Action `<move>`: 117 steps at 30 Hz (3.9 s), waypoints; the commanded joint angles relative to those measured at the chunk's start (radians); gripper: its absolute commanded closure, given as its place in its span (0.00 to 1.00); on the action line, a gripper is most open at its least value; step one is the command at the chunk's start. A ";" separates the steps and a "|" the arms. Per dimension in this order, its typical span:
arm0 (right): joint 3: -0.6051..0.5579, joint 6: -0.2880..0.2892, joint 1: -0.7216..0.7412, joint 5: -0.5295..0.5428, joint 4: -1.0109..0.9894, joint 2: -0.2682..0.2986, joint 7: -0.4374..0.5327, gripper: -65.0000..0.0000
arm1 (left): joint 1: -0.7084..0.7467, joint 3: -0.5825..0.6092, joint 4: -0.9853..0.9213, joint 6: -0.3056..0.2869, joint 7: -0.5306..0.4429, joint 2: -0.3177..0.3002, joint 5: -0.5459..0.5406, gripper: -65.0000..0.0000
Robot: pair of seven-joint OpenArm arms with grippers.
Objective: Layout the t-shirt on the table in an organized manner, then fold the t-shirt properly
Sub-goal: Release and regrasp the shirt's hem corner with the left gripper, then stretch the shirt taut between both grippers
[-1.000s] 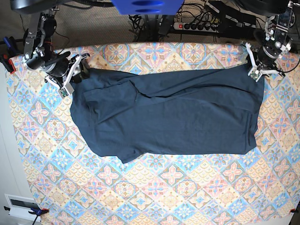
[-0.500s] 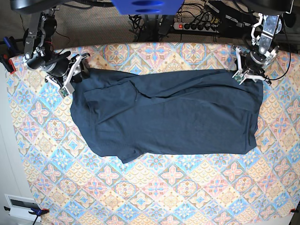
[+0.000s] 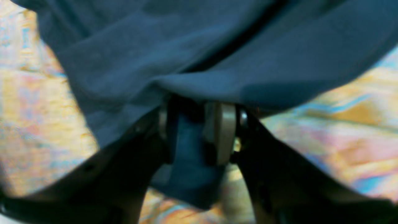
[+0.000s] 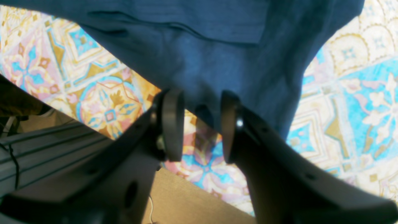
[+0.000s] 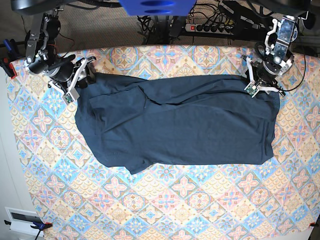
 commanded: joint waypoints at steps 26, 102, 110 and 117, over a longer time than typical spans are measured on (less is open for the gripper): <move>0.006 0.003 0.012 0.012 0.017 0.008 0.013 0.71 | 0.144 -0.794 0.047 0.014 0.399 0.440 -0.779 0.72; 0.256 0.003 0.020 0.289 -0.387 -0.037 0.013 0.43 | -0.029 -0.847 -0.166 0.005 0.431 0.408 -0.962 1.00; 0.287 0.003 0.080 0.289 -0.456 -0.057 0.010 0.44 | -0.029 -0.847 -0.166 0.005 0.429 0.410 -0.962 1.00; 0.287 0.003 0.089 0.288 -0.449 -0.058 0.011 0.72 | -0.045 -0.847 -0.168 0.005 0.429 0.410 -0.949 1.00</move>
